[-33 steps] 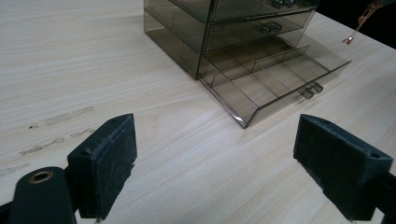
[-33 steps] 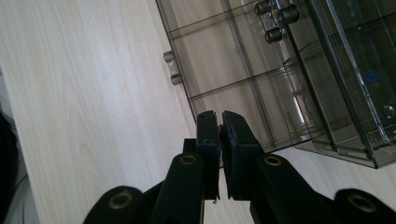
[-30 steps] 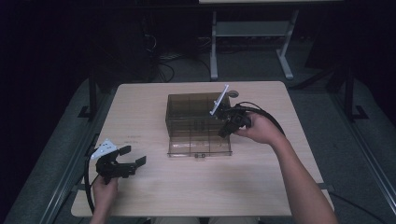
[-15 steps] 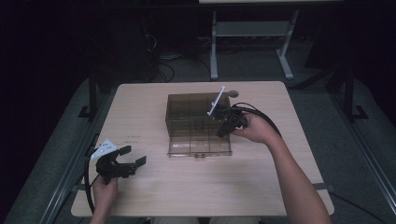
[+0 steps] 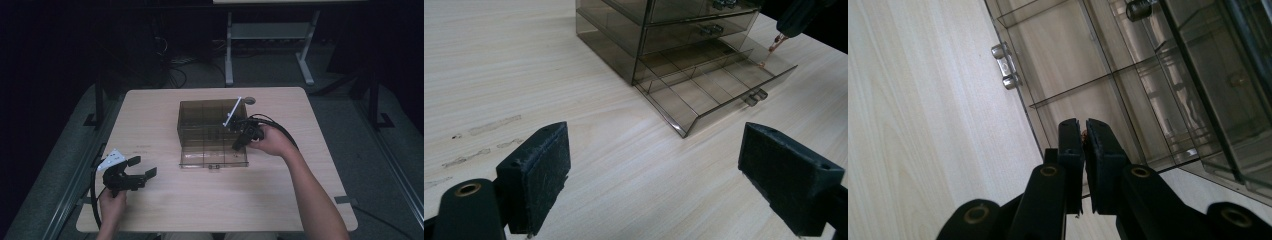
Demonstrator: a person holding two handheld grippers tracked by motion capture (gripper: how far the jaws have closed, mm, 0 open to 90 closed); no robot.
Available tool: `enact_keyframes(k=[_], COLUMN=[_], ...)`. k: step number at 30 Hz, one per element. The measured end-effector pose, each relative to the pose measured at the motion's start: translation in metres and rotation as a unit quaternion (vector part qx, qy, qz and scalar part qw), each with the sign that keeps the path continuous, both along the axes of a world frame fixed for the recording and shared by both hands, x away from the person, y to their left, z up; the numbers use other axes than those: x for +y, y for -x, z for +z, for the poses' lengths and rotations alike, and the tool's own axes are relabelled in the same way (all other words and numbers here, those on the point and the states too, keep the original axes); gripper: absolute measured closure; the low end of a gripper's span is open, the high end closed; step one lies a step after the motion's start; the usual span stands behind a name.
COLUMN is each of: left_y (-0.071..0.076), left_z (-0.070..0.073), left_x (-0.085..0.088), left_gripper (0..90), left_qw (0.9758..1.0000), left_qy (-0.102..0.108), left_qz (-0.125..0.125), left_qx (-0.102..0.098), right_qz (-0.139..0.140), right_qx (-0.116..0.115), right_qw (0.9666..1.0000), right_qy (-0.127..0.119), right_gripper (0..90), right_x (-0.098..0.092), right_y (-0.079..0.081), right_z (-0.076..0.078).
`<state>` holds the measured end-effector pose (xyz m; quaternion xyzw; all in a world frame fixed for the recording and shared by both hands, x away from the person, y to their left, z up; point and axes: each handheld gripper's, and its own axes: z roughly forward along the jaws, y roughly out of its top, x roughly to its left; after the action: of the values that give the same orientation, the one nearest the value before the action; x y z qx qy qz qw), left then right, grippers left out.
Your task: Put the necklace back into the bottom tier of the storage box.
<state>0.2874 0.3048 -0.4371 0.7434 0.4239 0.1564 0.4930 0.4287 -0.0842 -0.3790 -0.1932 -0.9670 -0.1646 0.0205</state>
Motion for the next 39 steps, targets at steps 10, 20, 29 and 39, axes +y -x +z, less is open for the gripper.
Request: enact_keyframes(k=[10, 20, 29, 39], left_y=[0.0, 0.0, 0.0, 0.0], left_z=[0.0, 0.0, 0.0, 0.0], left_x=[0.0, 0.0, 0.0, 0.0], left_gripper=[12.9, 12.9, 12.9, 12.9], left_qw=[1.0, 1.0, 1.0, 1.0], left_qy=[0.0, 0.001, 0.001, 0.0], left_qz=[-0.001, 0.0, 0.0, 0.0], left_qx=[0.0, 0.0, 0.0, 0.0], right_qz=[-0.003, -0.004, -0.011, -0.011], right_qx=[0.0, 0.004, 0.013, 0.018], right_qw=[0.9999, 0.9999, 0.9998, 0.9996], right_qy=[0.012, 0.016, 0.014, 0.02], right_gripper=[84.8, 84.7, 84.6, 84.6], right_x=[0.002, 0.005, 0.002, 0.004], right_y=[-0.001, -0.002, -0.004, -0.005], right_z=[-0.01, -0.018, -0.028, -0.035])
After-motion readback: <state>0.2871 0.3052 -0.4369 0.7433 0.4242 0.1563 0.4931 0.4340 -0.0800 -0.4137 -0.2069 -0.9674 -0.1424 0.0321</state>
